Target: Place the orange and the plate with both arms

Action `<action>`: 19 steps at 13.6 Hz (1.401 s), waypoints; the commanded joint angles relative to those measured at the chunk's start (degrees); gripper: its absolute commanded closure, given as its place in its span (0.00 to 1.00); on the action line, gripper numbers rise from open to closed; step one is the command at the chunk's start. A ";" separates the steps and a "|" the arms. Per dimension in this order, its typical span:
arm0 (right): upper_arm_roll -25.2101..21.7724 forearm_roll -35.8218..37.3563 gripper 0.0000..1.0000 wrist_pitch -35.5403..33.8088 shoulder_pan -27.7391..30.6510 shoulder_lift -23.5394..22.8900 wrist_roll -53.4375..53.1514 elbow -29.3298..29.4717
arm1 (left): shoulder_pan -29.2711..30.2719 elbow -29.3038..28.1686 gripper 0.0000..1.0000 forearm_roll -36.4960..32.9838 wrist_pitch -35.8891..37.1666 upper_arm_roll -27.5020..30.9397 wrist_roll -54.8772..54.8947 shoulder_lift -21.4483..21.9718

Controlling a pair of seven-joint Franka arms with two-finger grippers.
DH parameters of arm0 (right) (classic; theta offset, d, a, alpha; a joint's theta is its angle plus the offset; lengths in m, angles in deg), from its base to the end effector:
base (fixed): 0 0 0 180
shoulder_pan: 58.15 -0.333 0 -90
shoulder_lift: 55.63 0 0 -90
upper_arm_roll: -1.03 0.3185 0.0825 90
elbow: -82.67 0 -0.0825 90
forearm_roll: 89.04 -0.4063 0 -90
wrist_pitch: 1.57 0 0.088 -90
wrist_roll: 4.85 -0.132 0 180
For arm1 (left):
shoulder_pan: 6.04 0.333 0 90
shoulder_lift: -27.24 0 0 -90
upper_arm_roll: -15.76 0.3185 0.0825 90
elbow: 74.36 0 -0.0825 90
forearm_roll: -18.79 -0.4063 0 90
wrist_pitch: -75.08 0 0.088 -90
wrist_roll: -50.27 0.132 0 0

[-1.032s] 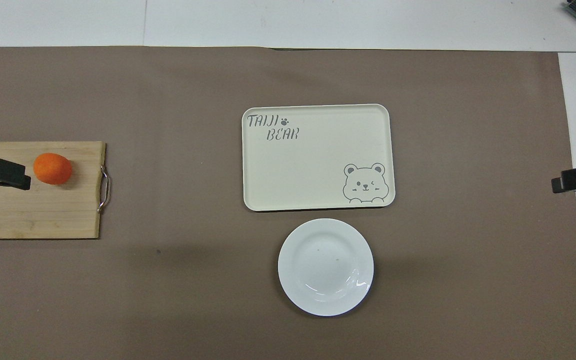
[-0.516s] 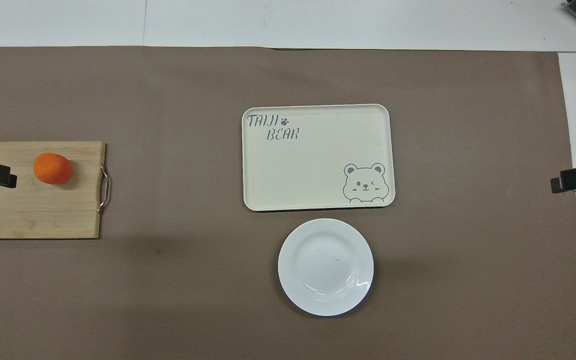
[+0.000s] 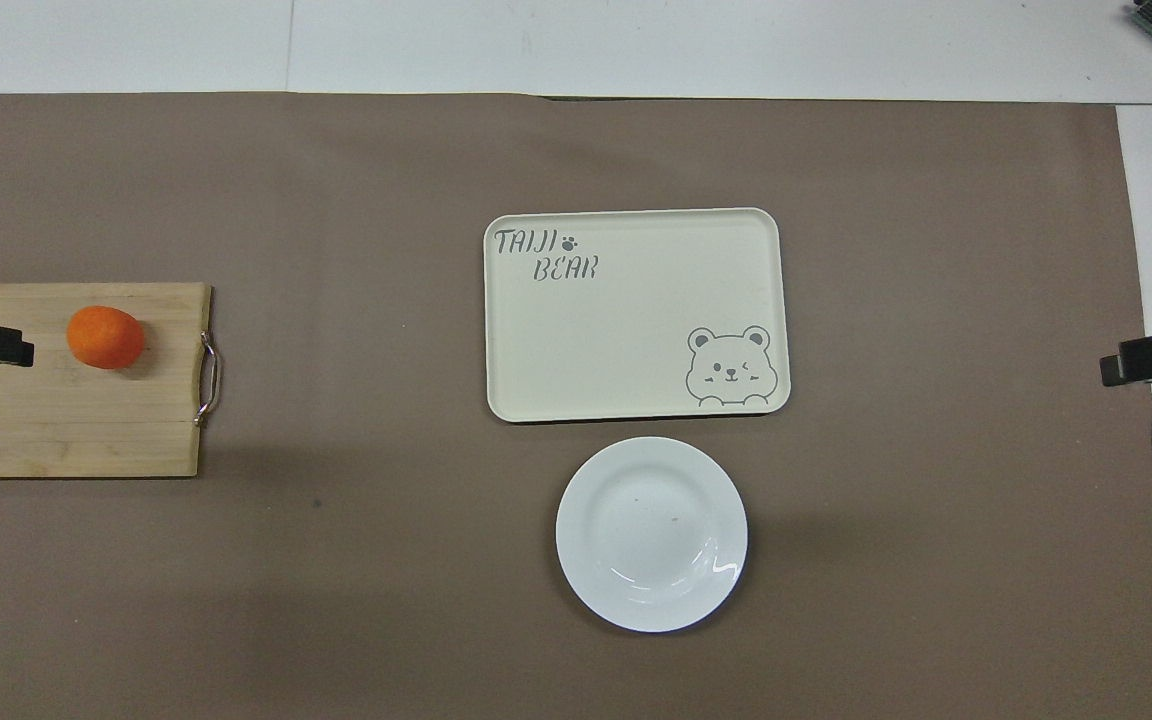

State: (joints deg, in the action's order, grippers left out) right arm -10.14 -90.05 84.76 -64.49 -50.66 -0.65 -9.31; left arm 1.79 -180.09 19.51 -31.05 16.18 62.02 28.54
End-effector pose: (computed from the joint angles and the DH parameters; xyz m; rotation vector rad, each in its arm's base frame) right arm 0.5408 -0.0478 0.6271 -3.1062 0.0142 0.0167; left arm 0.5753 0.0821 0.5026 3.1329 -0.0905 0.0491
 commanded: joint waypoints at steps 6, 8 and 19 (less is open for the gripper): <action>0.27 0.75 0.00 0.15 0.19 1.36 1.08 -1.36 | 0.78 -1.06 0.00 -1.06 -9.52 -0.50 0.82 -7.18; 0.27 0.75 0.00 0.15 0.19 1.36 1.08 -1.36 | 1.39 -1.15 0.00 -0.97 -11.63 -0.50 1.69 -9.64; 0.27 0.75 0.00 0.15 0.19 1.28 1.17 -1.36 | 1.40 -7.20 0.00 -0.97 -24.38 -0.50 0.82 -18.35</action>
State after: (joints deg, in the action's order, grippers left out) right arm -10.14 -90.05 84.76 -64.49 -50.66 -0.65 -9.31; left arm 2.64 -184.05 19.50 -52.59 15.97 63.05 10.00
